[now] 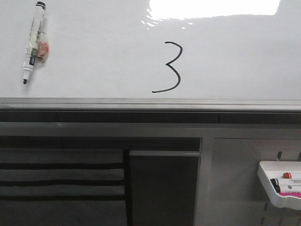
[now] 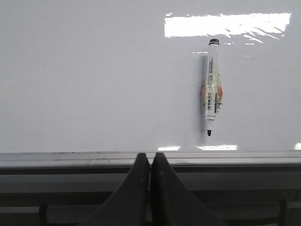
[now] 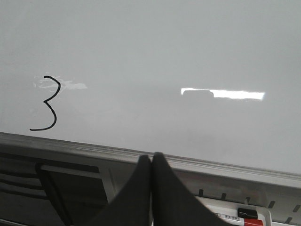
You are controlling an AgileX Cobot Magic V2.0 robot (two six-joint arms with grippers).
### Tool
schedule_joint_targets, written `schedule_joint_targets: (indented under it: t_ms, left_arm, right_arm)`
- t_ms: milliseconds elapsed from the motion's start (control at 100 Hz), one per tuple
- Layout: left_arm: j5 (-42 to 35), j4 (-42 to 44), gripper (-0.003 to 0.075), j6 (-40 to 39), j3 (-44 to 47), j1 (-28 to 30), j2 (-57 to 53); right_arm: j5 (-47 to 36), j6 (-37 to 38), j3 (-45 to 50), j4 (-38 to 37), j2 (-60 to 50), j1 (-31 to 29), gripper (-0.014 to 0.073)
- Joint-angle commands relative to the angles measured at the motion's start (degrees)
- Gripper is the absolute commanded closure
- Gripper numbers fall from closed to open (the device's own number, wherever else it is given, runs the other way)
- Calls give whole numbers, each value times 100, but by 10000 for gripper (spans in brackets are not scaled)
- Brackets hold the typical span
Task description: Write number 3 on whiteboard
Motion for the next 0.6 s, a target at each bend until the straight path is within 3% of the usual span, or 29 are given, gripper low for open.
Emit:
schedule_joint_targets:
  t_ms: [0,120,310,520,590]
  left_arm:
    - [-482,-51,741,-42,42,8,-164]
    - [-482,-51,741,-42,42,8,-164]
    - [-482,-51,741,-42,42,8,-164]
    - [-482,-51,741,-42,42,8,-164]
    - [-482,-51,741,-42,42,8,-164]
  right_arm:
    - [-480,-71,-103,28,-24,-30,662]
    - [-689,-71,317,28,-624,-134,662]
    - [-1736,-59,1582,363,-1645,-163,662]
    - [-3079,-44,2785,589,-2113,-163,662]
    - [-3048,-29,2969,589,-2101,-163,662]
